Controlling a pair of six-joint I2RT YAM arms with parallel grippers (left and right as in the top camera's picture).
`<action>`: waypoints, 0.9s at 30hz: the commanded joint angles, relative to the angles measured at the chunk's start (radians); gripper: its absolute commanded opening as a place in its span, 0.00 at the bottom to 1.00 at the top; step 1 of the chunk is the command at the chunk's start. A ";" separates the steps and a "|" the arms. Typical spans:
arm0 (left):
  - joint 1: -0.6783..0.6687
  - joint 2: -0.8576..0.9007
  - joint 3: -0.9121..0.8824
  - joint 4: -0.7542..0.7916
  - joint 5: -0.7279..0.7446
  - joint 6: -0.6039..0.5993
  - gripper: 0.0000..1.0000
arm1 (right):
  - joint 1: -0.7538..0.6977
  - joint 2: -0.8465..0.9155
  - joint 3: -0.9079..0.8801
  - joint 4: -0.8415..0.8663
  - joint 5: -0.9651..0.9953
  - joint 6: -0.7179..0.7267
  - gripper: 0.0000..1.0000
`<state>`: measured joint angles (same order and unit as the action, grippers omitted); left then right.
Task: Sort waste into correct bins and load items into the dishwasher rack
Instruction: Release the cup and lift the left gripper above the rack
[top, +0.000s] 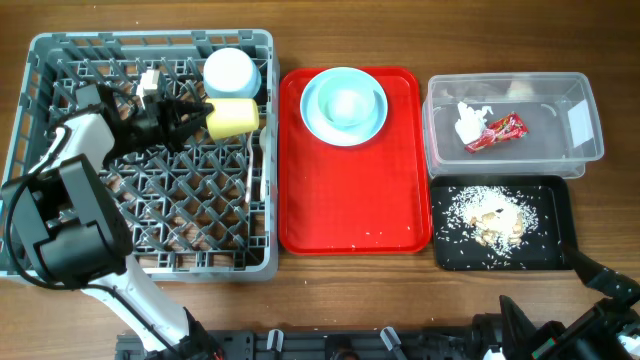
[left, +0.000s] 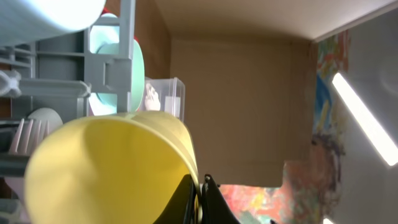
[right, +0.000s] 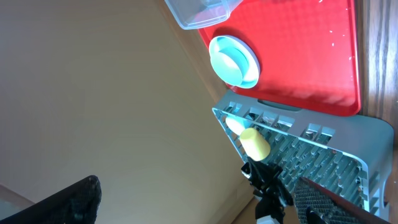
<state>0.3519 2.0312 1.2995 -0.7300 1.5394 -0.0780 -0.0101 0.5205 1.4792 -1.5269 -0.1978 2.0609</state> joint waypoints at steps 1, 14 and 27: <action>0.000 0.017 -0.008 0.020 0.037 -0.112 0.04 | 0.001 -0.003 -0.001 -0.001 0.020 0.011 1.00; 0.067 0.017 -0.011 0.016 -0.259 -0.144 0.04 | 0.001 -0.003 -0.001 -0.001 0.019 0.010 1.00; 0.097 -0.143 0.010 -0.088 -0.491 -0.143 1.00 | 0.001 -0.003 -0.001 -0.001 0.019 0.011 1.00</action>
<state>0.4458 1.9614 1.3018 -0.7834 1.2606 -0.2253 -0.0101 0.5205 1.4792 -1.5272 -0.1974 2.0609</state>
